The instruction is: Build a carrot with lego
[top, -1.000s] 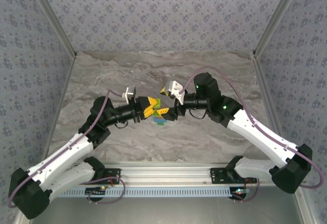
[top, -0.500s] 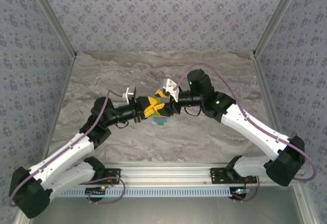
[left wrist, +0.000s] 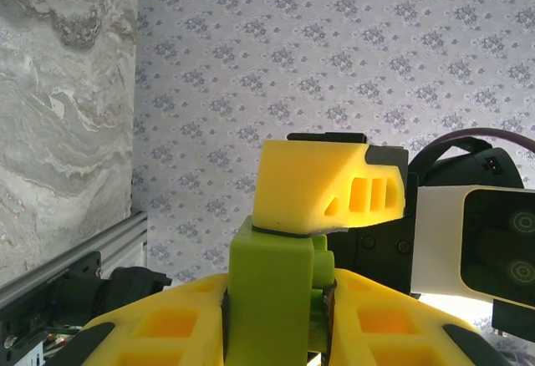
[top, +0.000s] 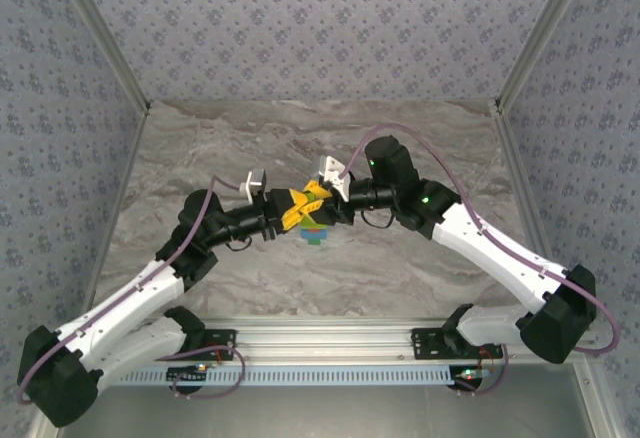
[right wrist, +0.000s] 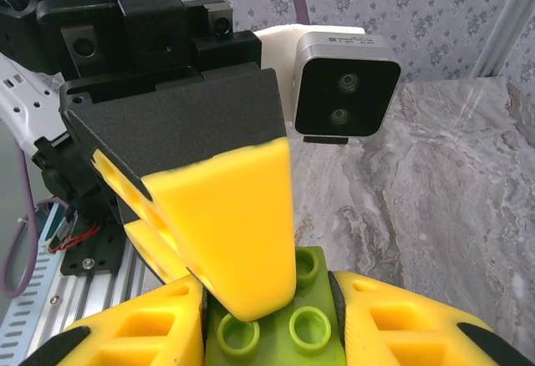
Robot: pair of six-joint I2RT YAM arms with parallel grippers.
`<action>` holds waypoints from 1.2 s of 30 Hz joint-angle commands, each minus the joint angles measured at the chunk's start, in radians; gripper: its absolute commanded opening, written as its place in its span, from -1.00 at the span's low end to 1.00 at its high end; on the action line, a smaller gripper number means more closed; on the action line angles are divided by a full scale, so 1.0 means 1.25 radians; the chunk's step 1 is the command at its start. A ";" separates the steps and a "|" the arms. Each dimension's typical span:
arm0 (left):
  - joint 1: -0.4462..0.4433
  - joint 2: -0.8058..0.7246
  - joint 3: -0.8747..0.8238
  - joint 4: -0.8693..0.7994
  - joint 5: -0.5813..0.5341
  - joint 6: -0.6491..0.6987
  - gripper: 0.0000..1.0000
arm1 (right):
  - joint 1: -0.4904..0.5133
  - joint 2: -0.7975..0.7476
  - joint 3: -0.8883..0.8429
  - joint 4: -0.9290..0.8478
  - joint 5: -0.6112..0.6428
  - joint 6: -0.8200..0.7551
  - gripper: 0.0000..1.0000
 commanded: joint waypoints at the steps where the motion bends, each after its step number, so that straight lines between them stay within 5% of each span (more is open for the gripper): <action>1: 0.004 -0.008 0.005 0.028 -0.001 -0.006 -0.44 | 0.002 0.001 0.022 -0.030 -0.020 -0.009 -0.33; 5: 0.007 -0.008 0.007 0.024 -0.001 -0.004 -0.34 | 0.002 0.001 0.022 -0.038 -0.021 -0.012 -0.41; 11: 0.020 -0.032 0.044 -0.092 -0.002 0.051 0.42 | -0.001 -0.005 0.022 -0.039 -0.004 -0.013 -0.42; 18: 0.131 -0.079 0.143 -0.499 -0.028 0.319 0.51 | -0.041 -0.033 0.004 -0.044 0.008 -0.013 -0.41; 20: 0.189 -0.096 0.146 -0.560 -0.044 0.383 0.39 | -0.057 -0.049 -0.015 -0.048 0.011 -0.011 -0.41; 24: 0.236 -0.099 0.112 -0.507 -0.089 0.500 -0.19 | -0.101 -0.097 -0.099 -0.010 -0.001 0.016 -0.40; 27: 0.234 -0.061 0.078 -0.406 -0.094 0.567 -1.00 | -0.143 -0.127 -0.187 0.070 -0.037 0.048 -0.39; 36: 0.191 0.075 0.047 -0.252 -0.079 0.839 -1.00 | -0.258 -0.028 -0.312 0.339 -0.177 0.104 -0.42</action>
